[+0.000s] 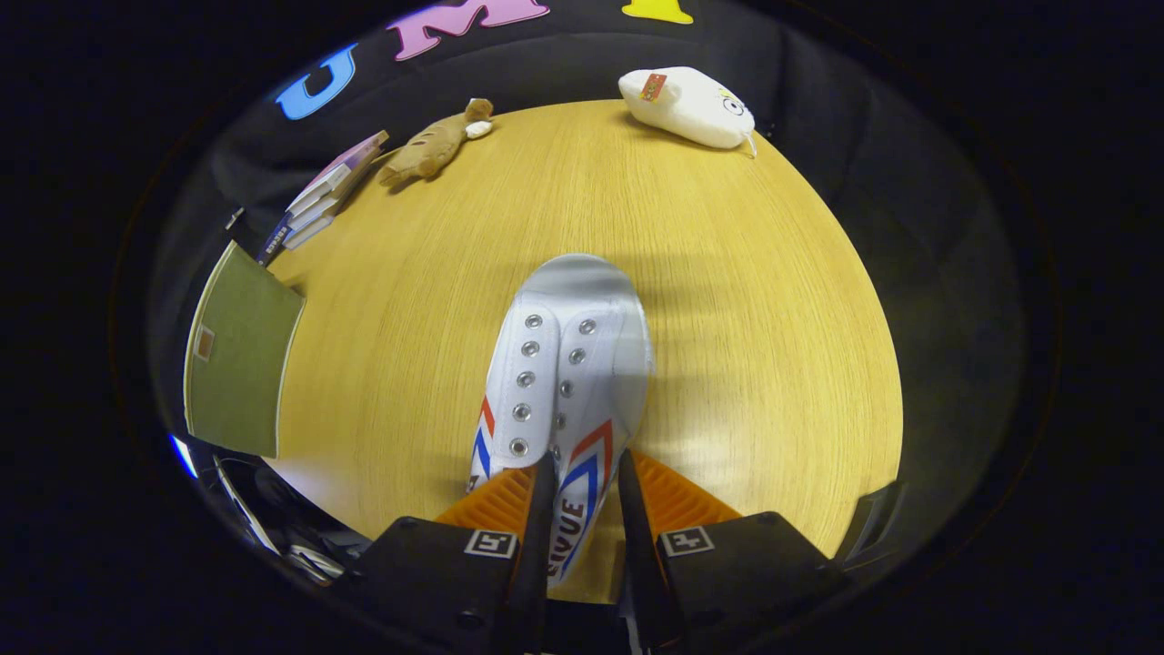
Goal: Open the storage box then place both shoes into the box .Put the left shoe in first, then the right shoe, with the right side of both shoes facing outward in a uniform manner.
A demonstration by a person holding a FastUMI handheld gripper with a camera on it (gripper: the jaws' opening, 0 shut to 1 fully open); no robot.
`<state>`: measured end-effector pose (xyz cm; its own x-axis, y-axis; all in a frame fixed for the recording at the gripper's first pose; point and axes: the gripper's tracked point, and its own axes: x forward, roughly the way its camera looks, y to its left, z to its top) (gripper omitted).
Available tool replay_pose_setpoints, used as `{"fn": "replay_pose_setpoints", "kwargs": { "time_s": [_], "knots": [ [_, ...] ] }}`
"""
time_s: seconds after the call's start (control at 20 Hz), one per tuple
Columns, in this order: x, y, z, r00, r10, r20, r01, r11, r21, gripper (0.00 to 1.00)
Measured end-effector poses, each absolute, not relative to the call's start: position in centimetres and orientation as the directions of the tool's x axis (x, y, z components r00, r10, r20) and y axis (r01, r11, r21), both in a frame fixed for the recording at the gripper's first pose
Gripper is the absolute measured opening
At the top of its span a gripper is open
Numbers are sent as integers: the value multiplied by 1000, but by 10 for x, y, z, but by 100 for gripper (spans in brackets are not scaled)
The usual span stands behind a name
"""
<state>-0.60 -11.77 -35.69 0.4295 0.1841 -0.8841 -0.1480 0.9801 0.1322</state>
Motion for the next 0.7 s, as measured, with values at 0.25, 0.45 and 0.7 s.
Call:
{"fn": "replay_pose_setpoints", "kwargs": {
  "time_s": [0.25,0.45,0.7],
  "knots": [
    [-7,-123,-354,432,155,-889,-100,987,124,18],
    [-5,-124,-351,426,169,-889,-21,984,177,6],
    [-5,-114,-323,453,165,-876,67,974,218,6]
  ]
}}
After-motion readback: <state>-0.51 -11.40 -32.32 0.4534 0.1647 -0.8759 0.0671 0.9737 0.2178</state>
